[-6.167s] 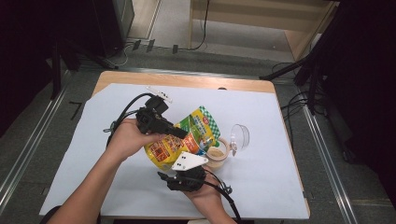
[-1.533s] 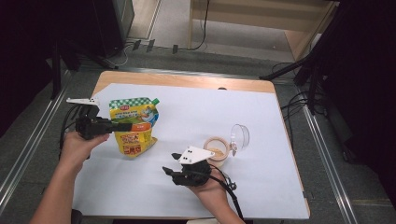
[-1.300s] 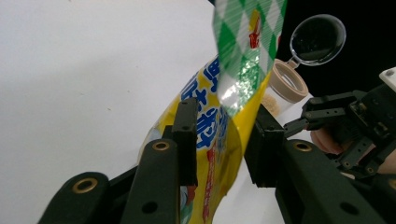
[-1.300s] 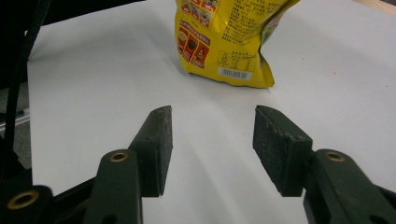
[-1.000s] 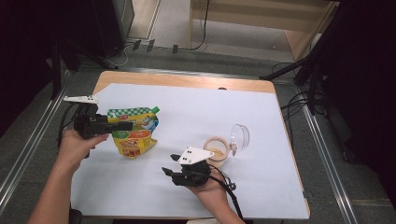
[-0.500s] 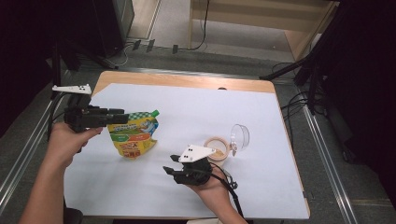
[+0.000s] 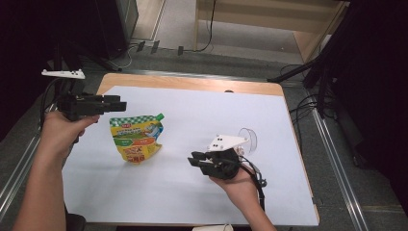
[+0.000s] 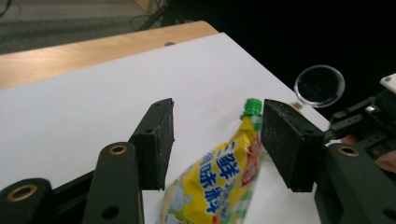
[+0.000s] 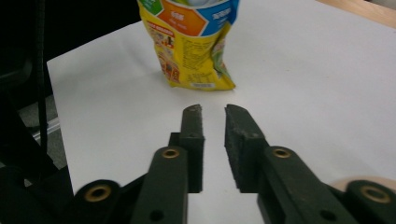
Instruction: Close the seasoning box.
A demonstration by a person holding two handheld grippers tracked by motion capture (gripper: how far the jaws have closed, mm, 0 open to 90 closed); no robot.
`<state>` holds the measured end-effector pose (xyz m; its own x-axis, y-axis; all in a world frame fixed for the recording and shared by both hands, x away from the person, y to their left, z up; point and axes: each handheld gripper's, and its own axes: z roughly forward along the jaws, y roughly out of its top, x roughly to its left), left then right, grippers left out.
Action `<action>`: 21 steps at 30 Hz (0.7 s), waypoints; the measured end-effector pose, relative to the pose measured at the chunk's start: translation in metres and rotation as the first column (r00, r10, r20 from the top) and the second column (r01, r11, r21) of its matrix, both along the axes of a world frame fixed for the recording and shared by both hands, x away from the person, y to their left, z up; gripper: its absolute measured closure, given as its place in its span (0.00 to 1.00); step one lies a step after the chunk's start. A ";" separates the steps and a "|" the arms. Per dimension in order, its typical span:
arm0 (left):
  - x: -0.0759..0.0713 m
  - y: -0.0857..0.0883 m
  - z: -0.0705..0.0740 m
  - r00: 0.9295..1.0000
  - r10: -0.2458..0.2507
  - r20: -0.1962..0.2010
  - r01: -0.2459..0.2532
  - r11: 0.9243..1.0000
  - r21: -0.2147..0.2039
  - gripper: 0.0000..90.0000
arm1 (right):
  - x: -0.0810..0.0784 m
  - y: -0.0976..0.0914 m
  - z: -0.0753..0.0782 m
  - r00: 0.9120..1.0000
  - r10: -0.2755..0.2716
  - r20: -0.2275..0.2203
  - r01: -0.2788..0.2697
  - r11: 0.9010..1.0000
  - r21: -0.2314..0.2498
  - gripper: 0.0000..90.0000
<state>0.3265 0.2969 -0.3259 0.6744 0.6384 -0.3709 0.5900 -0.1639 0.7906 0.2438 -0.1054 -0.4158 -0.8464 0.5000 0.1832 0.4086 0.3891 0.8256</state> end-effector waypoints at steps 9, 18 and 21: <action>0.009 0.009 -0.018 0.999 0.035 -0.018 -0.035 0.999 0.024 0.47 | 0.006 -0.027 0.016 0.999 -0.043 -0.017 0.044 0.999 0.007 1.00; 0.015 0.011 -0.036 0.997 0.067 -0.043 -0.064 0.996 0.059 0.45 | 0.010 -0.042 0.025 0.998 -0.056 -0.019 0.056 0.998 -0.001 1.00; 0.017 0.009 -0.041 0.997 0.051 -0.051 -0.047 0.996 0.073 0.45 | 0.012 -0.046 0.026 0.998 -0.065 -0.021 0.066 0.998 0.005 1.00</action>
<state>0.3434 0.3058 -0.3670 0.6224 0.6964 -0.3573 0.6391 -0.1886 0.7457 0.2554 -0.1517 -0.3895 -0.8078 0.5532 0.2036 0.4506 0.3566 0.8184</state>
